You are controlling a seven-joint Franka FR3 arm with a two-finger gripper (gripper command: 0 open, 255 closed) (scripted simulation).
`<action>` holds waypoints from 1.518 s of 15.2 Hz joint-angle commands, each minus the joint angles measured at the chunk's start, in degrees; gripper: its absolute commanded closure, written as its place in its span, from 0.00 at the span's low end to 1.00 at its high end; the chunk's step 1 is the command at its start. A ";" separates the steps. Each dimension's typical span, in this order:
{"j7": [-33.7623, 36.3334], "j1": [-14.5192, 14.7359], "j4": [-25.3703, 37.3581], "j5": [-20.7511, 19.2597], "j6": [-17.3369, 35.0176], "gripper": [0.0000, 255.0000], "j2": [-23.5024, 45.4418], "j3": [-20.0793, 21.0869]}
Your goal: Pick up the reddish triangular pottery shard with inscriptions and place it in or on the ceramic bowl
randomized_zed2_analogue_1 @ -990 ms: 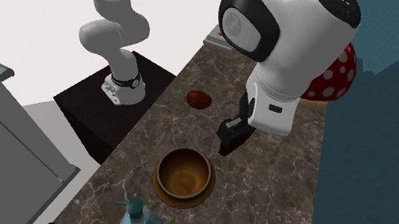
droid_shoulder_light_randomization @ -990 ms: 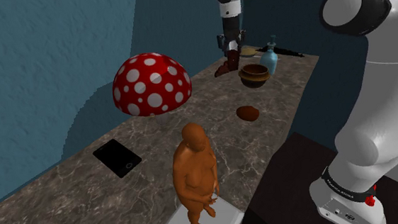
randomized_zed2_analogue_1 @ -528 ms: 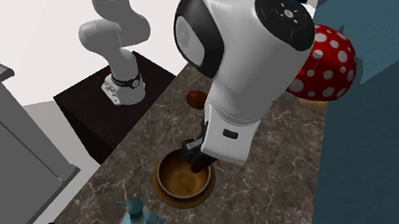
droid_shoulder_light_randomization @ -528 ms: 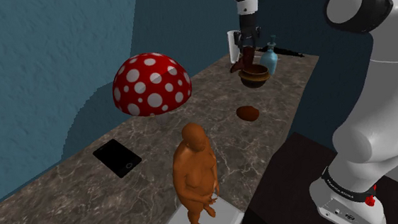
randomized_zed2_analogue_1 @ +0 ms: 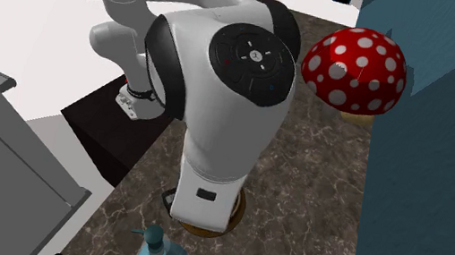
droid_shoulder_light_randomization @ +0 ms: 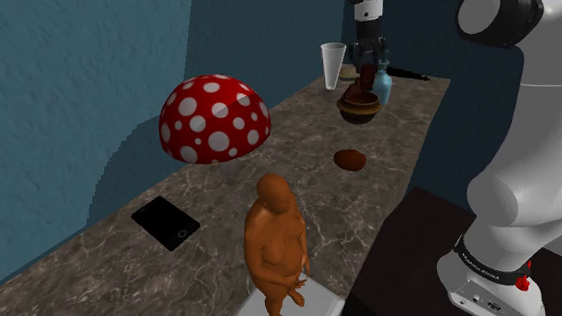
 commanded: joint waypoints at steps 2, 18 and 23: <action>-0.06 -0.21 -2.76 -0.02 2.38 1.00 -0.32 -0.09; 0.37 -0.18 -9.79 -0.02 9.50 1.00 -0.23 -0.39; 0.36 -0.19 -9.86 -0.02 9.56 0.00 -0.25 -0.40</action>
